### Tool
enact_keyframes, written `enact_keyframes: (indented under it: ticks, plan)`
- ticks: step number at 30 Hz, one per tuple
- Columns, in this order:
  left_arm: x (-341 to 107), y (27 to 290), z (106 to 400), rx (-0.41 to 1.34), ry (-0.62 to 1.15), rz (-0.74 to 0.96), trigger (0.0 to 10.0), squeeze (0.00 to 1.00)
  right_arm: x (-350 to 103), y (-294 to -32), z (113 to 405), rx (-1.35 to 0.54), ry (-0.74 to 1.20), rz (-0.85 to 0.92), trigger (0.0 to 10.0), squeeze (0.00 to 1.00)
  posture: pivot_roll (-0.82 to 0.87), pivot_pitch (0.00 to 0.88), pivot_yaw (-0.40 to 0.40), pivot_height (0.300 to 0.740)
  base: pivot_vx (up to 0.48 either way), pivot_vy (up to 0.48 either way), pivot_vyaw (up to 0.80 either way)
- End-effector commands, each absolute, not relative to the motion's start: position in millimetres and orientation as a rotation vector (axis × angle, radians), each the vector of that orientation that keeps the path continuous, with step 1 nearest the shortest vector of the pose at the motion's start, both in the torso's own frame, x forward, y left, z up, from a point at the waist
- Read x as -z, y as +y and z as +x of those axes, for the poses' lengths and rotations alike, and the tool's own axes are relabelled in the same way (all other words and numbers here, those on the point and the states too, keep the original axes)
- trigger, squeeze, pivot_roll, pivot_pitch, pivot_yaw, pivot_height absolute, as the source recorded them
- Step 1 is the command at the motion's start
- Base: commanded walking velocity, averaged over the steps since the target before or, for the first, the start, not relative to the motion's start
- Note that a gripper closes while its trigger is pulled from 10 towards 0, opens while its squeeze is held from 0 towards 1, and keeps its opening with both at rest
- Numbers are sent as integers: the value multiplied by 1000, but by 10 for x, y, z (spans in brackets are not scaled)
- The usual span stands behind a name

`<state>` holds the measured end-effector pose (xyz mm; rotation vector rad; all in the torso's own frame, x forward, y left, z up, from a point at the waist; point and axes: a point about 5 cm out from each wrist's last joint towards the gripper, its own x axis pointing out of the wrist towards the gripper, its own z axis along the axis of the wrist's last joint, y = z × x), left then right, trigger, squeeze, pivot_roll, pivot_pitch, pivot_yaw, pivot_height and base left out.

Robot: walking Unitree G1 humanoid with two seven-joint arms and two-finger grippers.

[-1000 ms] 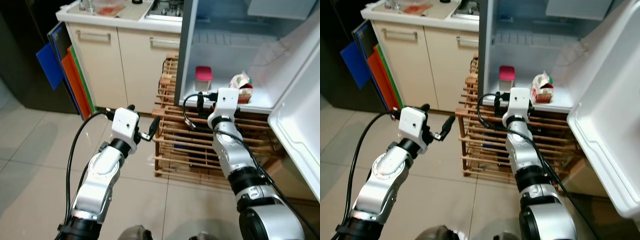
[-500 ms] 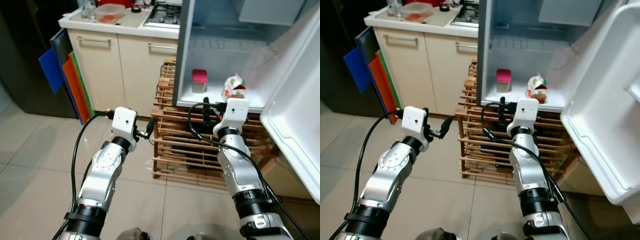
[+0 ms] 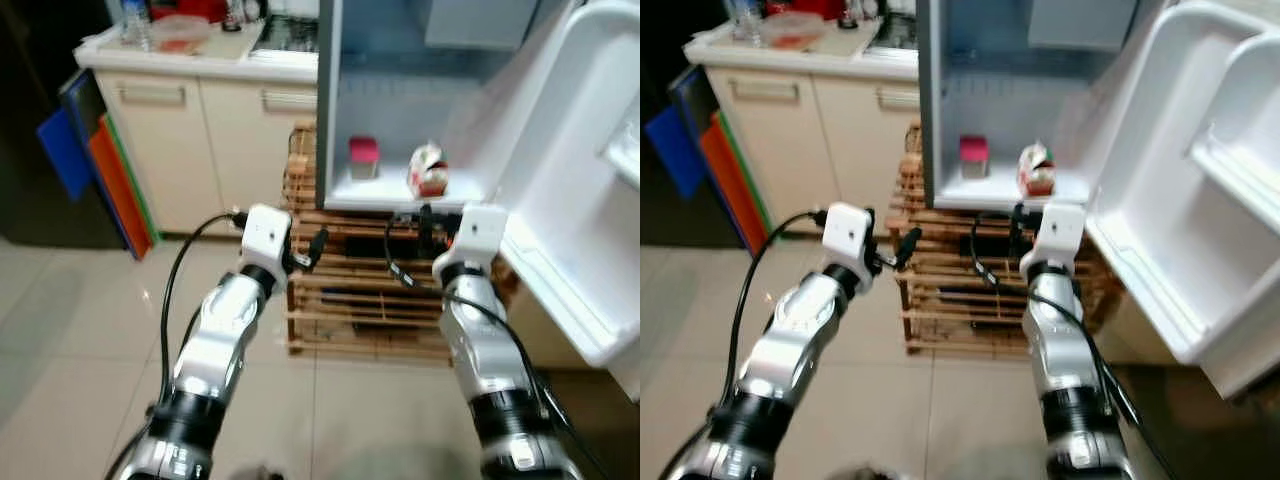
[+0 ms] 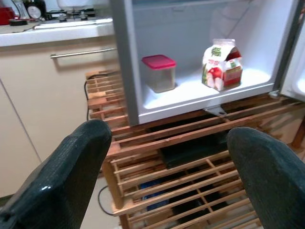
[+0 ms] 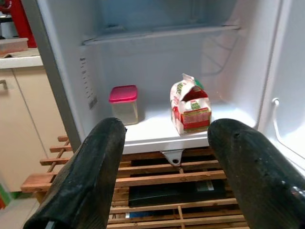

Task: Restocking fridge

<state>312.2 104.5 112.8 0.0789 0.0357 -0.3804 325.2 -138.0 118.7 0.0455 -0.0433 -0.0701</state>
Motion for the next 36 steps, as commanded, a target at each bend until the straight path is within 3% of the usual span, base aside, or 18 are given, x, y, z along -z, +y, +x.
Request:
enact_keyframes:
  ticks: [1, 15, 28, 36]
  plan:
    - [-1161, 1042, 3145, 385, 23, 84, 10000, 0, -1177, -1381, 3261, 68, -30, 41, 0, 0, -18, 0, 24, 740, 0, 0, 0]
    - [-1169, 955, 3185, 408, -9, 56, 10000, 0, -1111, -1465, 3197, 71, -28, -30, 0, 0, -41, 0, -2, 740, 0, 0, 0]
    - [-1198, 939, 3245, 405, -41, 146, 10000, 0, -1019, -1510, 3193, 68, 12, -71, 0, 0, -49, 0, 11, 740, 0, 416, -553]
    - [-1266, 854, 3237, 464, -68, 88, 10000, 0, -1073, -1468, 3203, 51, -23, -83, 0, 0, -51, 0, 15, 740, 179, 0, 0]
